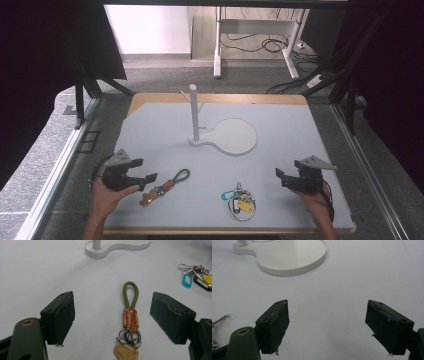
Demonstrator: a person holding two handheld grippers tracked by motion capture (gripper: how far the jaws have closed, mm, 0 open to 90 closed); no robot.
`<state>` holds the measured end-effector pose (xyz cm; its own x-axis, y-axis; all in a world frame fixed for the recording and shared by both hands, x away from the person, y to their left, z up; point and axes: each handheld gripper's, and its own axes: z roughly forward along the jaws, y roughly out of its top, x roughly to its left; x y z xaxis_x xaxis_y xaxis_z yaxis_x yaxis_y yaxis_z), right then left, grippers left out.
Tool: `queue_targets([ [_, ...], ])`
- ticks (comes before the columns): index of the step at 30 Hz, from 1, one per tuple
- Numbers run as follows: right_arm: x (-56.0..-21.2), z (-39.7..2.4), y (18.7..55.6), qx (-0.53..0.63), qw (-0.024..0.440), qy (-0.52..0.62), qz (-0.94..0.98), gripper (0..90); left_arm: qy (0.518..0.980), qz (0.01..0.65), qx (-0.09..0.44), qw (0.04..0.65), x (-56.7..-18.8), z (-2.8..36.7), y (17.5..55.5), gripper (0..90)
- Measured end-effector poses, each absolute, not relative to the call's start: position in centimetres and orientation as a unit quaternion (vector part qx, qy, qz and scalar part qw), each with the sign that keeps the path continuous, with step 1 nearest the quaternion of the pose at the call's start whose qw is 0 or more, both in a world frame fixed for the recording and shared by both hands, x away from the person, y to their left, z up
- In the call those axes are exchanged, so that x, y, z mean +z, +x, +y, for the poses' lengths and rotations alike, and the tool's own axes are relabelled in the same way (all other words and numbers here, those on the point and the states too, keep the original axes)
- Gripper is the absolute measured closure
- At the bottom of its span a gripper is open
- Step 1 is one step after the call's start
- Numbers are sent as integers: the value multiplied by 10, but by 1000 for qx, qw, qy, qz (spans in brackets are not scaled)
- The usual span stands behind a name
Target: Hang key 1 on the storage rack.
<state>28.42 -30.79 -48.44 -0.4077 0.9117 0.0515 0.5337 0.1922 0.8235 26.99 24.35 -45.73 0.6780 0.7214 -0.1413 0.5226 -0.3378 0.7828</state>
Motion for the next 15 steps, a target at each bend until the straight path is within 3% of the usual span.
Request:
queue_targets([
  [15, -481, -326, 283, 421, 218, 492, 730, 242, 811, 389, 99, 427, -460, 241, 274, 226],
])
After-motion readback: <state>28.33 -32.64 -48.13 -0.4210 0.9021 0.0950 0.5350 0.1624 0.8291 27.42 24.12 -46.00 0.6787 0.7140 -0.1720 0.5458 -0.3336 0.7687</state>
